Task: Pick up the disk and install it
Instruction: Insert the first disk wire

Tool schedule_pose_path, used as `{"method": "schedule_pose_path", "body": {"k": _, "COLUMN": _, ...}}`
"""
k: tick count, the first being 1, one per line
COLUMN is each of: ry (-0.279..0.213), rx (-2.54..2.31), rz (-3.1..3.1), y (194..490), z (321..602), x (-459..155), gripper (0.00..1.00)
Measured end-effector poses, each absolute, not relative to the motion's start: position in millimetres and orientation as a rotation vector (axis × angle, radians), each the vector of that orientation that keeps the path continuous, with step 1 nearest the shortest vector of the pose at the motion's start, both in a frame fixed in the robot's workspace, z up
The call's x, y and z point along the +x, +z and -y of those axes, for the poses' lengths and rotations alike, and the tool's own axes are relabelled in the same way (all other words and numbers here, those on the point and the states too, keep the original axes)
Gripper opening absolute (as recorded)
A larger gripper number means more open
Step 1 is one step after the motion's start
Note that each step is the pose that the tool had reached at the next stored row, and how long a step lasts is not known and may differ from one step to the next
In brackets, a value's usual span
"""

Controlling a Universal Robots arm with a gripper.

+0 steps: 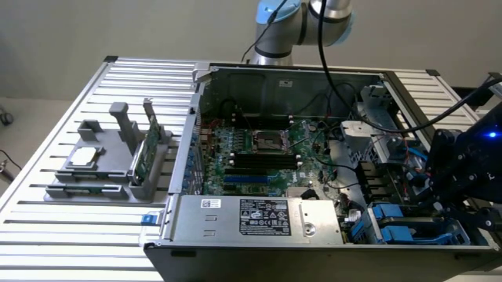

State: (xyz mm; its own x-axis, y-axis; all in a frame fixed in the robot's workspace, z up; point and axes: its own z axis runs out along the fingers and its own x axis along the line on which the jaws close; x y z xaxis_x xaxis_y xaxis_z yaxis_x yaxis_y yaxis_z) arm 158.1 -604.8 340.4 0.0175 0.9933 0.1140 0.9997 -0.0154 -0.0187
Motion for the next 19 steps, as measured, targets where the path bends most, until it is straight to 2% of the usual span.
{"method": "schedule_pose_path", "body": {"k": 10, "ry": -0.054, "rx": -2.197, "rz": 2.156, "y": 340.5, "z": 597.2, "x": 159.0, "gripper": 0.17}}
{"method": "schedule_pose_path", "body": {"k": 19, "ry": -0.042, "rx": -2.204, "rz": 2.161, "y": 340.4, "z": 594.1, "x": 159.4, "gripper": 0.17}}
